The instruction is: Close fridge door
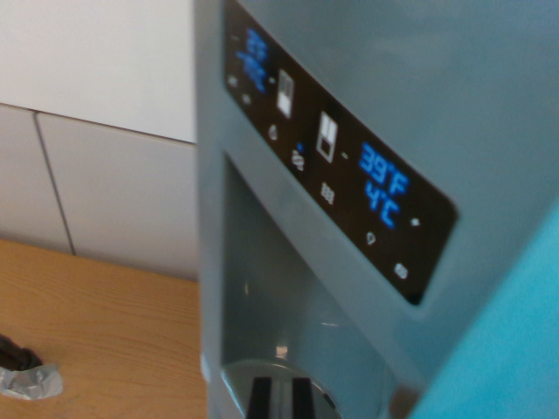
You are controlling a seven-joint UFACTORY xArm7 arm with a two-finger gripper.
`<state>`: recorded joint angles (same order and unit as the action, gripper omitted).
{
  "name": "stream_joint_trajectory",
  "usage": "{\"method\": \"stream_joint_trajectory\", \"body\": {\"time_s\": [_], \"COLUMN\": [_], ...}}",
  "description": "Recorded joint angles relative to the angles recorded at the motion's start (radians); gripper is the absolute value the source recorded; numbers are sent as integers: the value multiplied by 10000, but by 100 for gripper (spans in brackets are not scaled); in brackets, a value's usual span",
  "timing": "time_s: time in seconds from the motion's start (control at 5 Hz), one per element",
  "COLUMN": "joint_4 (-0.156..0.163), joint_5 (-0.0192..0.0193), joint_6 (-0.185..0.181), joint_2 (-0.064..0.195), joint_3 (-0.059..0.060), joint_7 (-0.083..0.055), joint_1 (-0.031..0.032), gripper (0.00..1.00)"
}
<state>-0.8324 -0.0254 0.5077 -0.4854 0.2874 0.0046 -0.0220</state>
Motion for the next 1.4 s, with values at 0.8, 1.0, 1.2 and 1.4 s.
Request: {"method": "stream_joint_trajectory", "body": {"time_s": [0.8,1.0,1.2,1.4], "joint_4": [-309,-519,-519,-790], "joint_5": [0,0,0,0], "joint_6": [-27,-36,-36,-45], "joint_2": [502,782,782,1172], "joint_3": [-501,-766,-766,-975], "joint_7": [0,0,0,0], "joint_1": [-25,-25,-25,-25], "gripper": [100,100,100,100]}}
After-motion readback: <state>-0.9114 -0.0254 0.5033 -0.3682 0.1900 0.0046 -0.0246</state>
